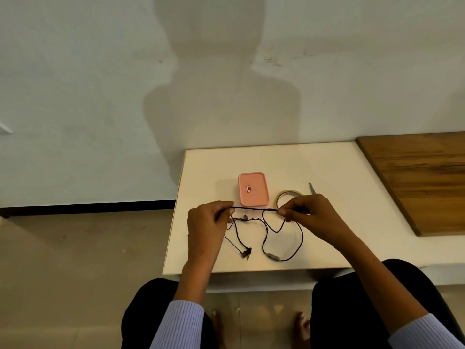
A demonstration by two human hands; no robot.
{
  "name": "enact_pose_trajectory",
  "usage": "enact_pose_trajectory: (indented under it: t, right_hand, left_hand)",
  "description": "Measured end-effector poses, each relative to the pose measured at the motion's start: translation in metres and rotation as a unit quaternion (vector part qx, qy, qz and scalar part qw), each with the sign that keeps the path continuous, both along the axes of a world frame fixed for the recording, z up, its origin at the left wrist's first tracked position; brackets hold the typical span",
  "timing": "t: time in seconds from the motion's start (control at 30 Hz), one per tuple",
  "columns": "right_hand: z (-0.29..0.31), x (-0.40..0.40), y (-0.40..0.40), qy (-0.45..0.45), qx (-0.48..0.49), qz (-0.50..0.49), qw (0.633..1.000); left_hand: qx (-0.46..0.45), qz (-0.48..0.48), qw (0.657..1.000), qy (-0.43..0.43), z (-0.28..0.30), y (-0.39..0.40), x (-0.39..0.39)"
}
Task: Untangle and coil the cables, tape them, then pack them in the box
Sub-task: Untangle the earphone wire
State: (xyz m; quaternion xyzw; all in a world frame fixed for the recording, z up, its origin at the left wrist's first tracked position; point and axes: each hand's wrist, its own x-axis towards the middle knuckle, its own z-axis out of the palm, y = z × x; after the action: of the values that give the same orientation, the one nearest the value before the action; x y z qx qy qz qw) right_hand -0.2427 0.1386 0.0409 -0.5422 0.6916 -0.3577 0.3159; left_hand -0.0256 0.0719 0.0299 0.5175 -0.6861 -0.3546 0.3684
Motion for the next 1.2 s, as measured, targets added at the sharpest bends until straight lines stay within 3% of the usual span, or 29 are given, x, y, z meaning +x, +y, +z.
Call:
enact_pose_trajectory:
  t: [0.13, 0.27, 0.43, 0.73, 0.87, 0.97, 1.07, 1.2]
  right_hand:
    - [-0.006, 0.018, -0.001, 0.062, -0.02, -0.003, 0.998]
    - [-0.009, 0.032, -0.006, 0.089, -0.032, 0.02, 0.995]
    - [-0.003, 0.03, -0.006, 0.045, -0.042, 0.028, 0.998]
    - [0.01, -0.005, 0.002, 0.014, -0.08, -0.026, 0.996]
    - [0.008, -0.005, 0.004, 0.039, -0.108, -0.057, 0.992]
    - [0.007, 0.007, 0.003, 0.07, -0.121, -0.044, 0.989]
    - [0.005, 0.023, -0.001, 0.093, -0.124, 0.008, 0.988]
    - [0.006, 0.032, -0.004, 0.076, -0.122, 0.027, 0.989]
  left_hand:
    - [-0.05, -0.084, 0.99, -0.099, 0.001, 0.01, -0.007]
    - [-0.052, -0.177, 0.98, -0.078, 0.002, 0.018, -0.024]
    - [-0.052, -0.152, 0.987, -0.021, 0.002, 0.013, -0.025]
    - [0.0, -0.008, 0.994, 0.112, 0.012, 0.001, -0.002]
    - [0.032, -0.027, 0.998, 0.046, 0.006, 0.003, -0.004]
    - [-0.024, -0.091, 0.995, -0.028, 0.007, 0.012, -0.012]
    - [-0.056, -0.149, 0.987, -0.01, 0.008, 0.021, -0.025]
    - [-0.089, -0.142, 0.986, 0.019, 0.007, 0.019, -0.029]
